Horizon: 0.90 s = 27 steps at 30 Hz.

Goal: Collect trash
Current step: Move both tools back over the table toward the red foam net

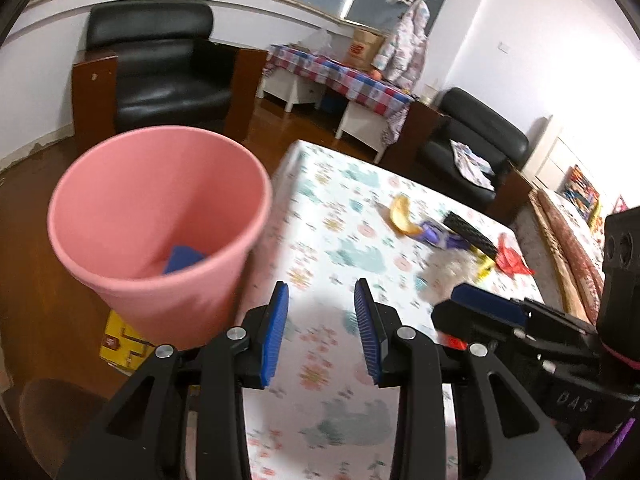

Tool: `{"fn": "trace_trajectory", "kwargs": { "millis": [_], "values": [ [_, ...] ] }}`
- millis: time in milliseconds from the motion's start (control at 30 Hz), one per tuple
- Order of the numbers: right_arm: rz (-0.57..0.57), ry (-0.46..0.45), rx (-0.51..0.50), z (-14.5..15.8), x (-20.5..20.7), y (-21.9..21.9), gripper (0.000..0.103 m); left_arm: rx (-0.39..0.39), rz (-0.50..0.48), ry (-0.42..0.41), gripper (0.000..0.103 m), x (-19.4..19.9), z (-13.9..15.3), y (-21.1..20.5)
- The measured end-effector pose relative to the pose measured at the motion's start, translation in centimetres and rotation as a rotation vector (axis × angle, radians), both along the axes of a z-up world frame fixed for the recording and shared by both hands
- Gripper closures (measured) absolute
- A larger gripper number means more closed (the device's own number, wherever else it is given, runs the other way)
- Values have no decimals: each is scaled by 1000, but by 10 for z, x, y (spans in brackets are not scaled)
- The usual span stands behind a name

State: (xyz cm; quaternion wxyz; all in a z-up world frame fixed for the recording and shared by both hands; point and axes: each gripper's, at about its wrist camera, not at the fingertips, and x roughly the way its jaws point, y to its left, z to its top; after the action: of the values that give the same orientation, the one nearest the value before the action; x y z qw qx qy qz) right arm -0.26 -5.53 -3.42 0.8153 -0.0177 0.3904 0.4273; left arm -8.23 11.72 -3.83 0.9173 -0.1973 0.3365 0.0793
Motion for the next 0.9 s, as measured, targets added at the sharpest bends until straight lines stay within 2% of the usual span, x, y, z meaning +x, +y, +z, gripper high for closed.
{"fn": "trace_trajectory", "kwargs": {
  "millis": [367,567,700,900],
  "values": [
    [-46,-7,32,5,-4,-31,52,3,-22,68,69,6,-10,-16],
    [-56,-31,49,8,-8,-37,41,20,-20,68,69,6,-7,-25],
    [-115,-14,71,6,-2,-54,34,28,-21,82,69,9,-8,-30],
    [-113,19,92,2,1,-67,28,62,-86,101,69,18,-7,-50]
  ]
}}
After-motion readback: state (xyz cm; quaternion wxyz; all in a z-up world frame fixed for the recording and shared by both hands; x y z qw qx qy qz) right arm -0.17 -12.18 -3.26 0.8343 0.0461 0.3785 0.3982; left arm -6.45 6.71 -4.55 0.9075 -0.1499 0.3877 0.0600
